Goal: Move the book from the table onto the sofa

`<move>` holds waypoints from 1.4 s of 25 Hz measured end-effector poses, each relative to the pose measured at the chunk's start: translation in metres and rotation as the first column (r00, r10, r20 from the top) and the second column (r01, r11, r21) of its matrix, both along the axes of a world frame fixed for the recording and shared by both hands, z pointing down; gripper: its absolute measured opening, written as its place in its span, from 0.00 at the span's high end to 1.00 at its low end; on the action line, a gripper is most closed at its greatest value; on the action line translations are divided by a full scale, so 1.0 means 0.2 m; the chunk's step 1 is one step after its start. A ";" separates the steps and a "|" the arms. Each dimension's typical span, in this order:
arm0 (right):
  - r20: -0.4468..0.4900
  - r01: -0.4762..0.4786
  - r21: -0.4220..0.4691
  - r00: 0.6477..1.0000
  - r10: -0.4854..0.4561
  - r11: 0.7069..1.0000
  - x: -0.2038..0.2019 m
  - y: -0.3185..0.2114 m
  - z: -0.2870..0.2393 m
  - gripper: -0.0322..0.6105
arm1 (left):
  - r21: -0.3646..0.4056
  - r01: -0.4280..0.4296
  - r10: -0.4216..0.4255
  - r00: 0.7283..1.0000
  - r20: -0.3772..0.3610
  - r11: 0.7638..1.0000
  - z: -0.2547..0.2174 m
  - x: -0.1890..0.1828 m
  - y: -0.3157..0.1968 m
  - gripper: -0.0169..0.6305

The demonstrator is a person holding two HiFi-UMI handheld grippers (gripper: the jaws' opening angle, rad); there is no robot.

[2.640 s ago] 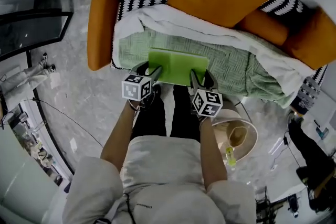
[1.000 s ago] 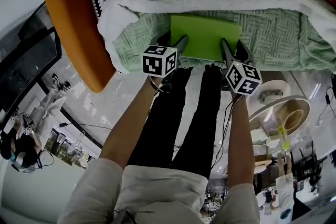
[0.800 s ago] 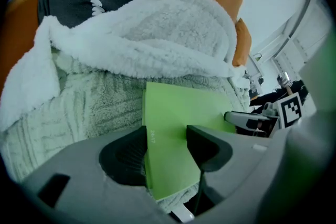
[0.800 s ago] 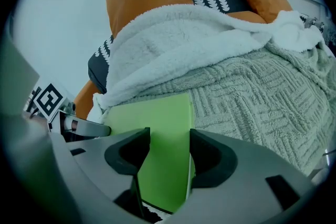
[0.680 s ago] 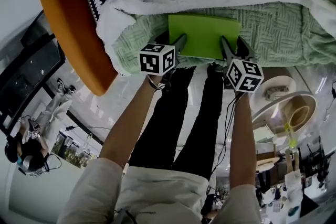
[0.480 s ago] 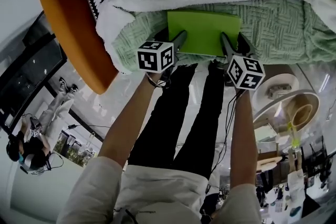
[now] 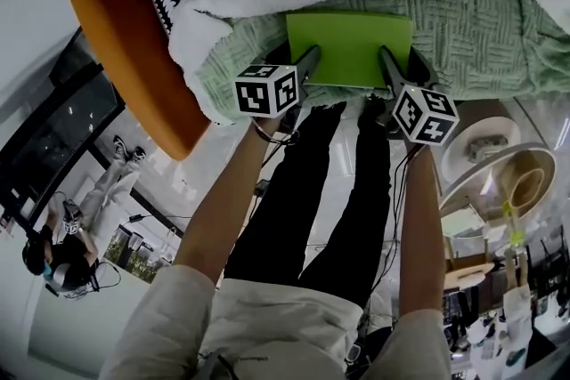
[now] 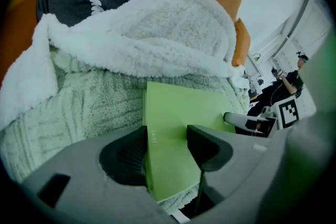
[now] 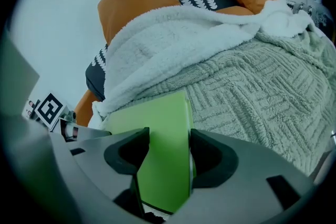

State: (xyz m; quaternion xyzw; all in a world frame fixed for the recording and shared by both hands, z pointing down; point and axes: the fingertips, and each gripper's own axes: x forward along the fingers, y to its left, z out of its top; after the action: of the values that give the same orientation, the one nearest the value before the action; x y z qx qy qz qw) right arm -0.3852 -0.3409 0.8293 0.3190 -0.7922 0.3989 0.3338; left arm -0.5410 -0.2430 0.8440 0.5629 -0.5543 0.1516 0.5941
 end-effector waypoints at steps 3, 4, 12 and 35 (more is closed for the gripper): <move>0.004 0.016 -0.007 1.000 -0.016 1.000 0.00 0.00 0.00 0.59 | -0.001 0.003 -0.003 1.000 0.001 1.000 0.00 0.00 0.00 0.61; 0.006 0.018 -0.007 1.000 -0.018 1.000 0.00 0.00 0.00 0.59 | -0.001 0.003 -0.003 1.000 0.001 1.000 0.00 0.00 0.01 0.61; 0.025 -0.055 0.149 0.998 0.052 0.987 0.17 0.04 -0.19 0.59 | 0.061 -0.016 0.013 0.998 0.059 0.998 -0.12 -0.06 0.05 0.61; 0.122 -0.073 0.307 0.992 0.037 0.949 0.64 1.10 -1.41 0.59 | 0.400 -0.074 -0.020 0.974 0.227 0.914 -1.58 0.74 0.83 0.66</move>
State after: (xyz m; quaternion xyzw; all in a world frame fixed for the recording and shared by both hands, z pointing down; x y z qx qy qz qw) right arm -0.2570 -0.1199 0.5467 0.3662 -0.8537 0.2960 0.2223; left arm -0.3927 -0.0775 0.5287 0.6605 -0.6298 0.1047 0.3951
